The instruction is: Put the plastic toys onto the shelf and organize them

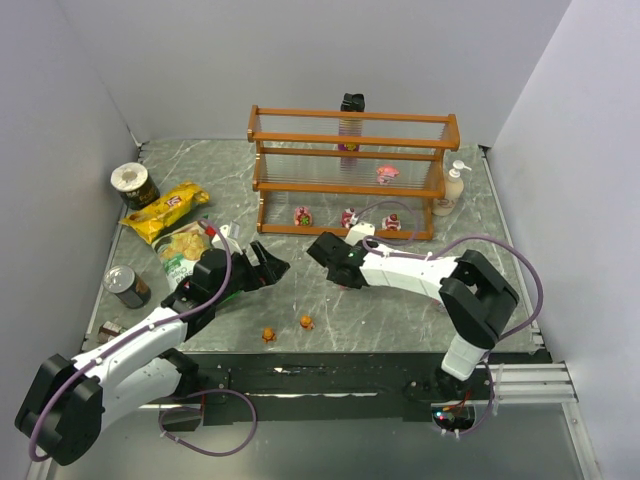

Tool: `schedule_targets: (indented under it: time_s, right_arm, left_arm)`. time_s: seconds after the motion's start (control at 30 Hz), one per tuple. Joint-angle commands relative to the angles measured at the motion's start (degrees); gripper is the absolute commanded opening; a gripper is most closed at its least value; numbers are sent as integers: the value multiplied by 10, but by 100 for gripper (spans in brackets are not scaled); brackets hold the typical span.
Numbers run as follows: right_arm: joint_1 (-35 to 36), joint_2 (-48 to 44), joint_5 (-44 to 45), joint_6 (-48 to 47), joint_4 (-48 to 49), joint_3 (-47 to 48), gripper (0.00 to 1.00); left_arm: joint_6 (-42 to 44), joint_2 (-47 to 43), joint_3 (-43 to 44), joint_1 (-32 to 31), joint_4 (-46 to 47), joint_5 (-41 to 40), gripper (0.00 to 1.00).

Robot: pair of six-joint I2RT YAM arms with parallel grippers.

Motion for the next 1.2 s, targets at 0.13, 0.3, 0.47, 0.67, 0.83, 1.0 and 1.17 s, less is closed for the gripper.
schedule_targets:
  time_s: [0.13,0.3,0.47,0.67,0.83,1.0,1.17]
  right_arm:
    - [5,-6,17,-25,29,9,48]
    - [5,-36,17,-59,77,-16,75]
    - [6,-101,15,-112,120,-40,83]
    - [5,-222,4,-134,158,-124,79]
    - [2,-282,-14,-141,185,-199,30]
    - [2,-232,-29,-117,172,-193,0]
    - [2,-173,-41,-119,179,-170,0]
  left_arm:
    - [-2,2,0,4,12,-11,96]
    - [-1,0,-1,4,9,-14,96]
    - [0,-2,0,4,7,-18,96]
    - [0,-3,0,4,5,-20,96]
    - [0,-6,1,4,2,-21,96]
    - [-1,-4,1,4,4,-19,96]
    - [-1,-8,1,4,4,-20,96]
